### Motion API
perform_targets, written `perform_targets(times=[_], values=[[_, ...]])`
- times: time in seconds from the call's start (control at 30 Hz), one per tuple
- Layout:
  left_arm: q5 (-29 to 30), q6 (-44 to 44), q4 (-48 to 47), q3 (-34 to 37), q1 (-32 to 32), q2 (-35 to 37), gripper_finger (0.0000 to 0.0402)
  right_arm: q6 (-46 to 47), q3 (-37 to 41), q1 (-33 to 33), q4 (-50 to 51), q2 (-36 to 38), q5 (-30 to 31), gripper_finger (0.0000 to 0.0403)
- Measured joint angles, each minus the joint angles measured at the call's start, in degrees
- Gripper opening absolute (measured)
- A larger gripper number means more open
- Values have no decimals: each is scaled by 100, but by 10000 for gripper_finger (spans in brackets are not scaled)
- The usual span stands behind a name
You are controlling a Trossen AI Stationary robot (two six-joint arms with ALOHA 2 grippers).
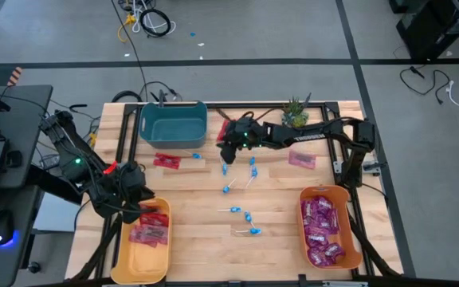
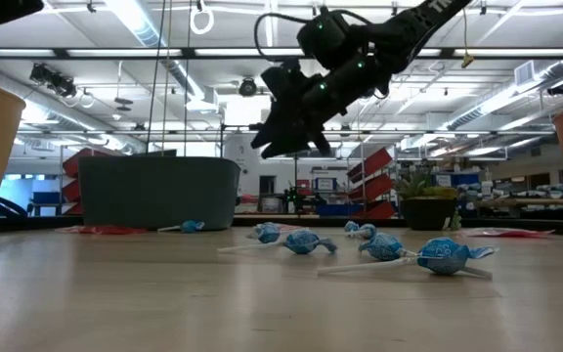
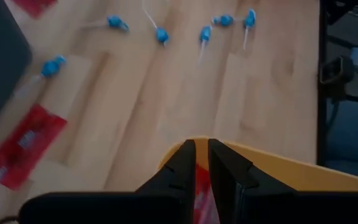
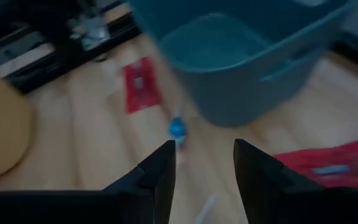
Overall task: Sort candy
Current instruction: Put the red candy into the yellow bin
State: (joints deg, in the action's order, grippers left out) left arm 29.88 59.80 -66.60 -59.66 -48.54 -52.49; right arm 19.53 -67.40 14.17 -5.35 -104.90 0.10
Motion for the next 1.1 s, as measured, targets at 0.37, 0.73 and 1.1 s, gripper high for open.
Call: perform_targets(times=[0.37,0.73,1.1], values=[[1058,-750,-2,0,1,0,47,141,0,402,205,2,94,147],[1446,-887,-1,0,5,0,47,-1411,0,57,242,-11,866,147],[1463,-938,100,0,5,-43,47,-1988,0,-140,100,-807,934,147]])
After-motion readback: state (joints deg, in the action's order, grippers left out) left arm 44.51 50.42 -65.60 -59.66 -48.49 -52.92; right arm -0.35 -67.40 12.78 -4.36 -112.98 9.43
